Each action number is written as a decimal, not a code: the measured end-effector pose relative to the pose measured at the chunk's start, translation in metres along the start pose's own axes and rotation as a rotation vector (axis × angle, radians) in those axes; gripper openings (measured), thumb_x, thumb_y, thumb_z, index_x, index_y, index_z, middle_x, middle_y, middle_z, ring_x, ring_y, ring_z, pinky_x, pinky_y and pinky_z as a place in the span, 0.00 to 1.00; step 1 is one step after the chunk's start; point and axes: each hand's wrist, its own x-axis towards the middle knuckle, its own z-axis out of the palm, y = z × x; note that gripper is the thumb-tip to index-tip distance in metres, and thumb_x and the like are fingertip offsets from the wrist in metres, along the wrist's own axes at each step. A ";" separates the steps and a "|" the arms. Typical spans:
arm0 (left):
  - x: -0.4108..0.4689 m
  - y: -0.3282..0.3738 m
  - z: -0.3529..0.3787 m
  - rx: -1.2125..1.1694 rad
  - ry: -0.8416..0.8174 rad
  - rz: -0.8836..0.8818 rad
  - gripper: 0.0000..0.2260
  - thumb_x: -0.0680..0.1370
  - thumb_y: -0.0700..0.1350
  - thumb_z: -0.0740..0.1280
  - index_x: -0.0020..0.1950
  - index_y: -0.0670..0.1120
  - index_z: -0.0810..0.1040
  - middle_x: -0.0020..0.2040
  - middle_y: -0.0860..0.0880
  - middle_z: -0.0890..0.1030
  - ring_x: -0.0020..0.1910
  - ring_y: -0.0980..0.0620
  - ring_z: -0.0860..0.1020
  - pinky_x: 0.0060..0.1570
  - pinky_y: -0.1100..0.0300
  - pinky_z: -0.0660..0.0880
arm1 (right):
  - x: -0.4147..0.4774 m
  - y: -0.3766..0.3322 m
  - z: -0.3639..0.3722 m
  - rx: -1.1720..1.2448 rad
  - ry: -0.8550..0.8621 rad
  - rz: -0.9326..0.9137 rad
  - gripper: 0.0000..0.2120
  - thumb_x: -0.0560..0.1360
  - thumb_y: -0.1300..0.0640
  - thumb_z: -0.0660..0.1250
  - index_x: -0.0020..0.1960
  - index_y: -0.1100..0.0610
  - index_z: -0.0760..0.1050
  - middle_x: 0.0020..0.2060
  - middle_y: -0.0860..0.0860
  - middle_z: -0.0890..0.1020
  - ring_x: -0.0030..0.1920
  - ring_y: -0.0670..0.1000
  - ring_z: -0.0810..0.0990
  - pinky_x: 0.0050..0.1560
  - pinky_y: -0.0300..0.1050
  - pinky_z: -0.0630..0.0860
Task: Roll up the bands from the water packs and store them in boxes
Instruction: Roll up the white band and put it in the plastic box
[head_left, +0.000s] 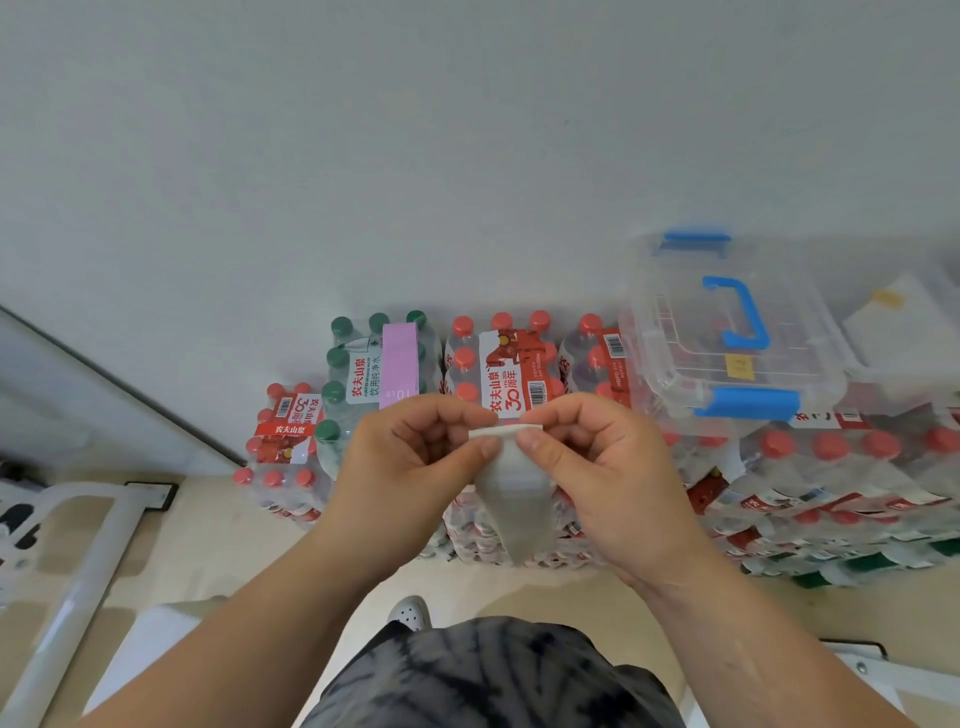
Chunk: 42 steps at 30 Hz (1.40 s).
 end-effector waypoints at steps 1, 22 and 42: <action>-0.001 0.000 0.000 0.012 -0.008 0.004 0.08 0.73 0.32 0.73 0.47 0.44 0.85 0.37 0.41 0.83 0.36 0.50 0.82 0.39 0.62 0.79 | -0.001 -0.001 -0.001 -0.003 -0.004 -0.009 0.04 0.75 0.60 0.73 0.48 0.52 0.83 0.41 0.55 0.86 0.44 0.60 0.84 0.46 0.60 0.81; -0.006 0.010 0.015 0.007 -0.068 -0.001 0.04 0.73 0.30 0.73 0.41 0.38 0.84 0.38 0.45 0.86 0.40 0.52 0.84 0.41 0.64 0.79 | -0.009 -0.007 -0.016 0.041 -0.073 -0.042 0.09 0.73 0.69 0.73 0.43 0.56 0.83 0.40 0.54 0.85 0.42 0.54 0.83 0.45 0.43 0.81; -0.003 0.017 0.022 0.024 -0.012 -0.076 0.08 0.72 0.31 0.73 0.42 0.44 0.87 0.39 0.43 0.86 0.39 0.48 0.84 0.40 0.61 0.80 | -0.010 -0.012 -0.017 0.023 -0.029 -0.033 0.10 0.74 0.67 0.72 0.50 0.53 0.82 0.39 0.55 0.84 0.42 0.55 0.83 0.46 0.52 0.83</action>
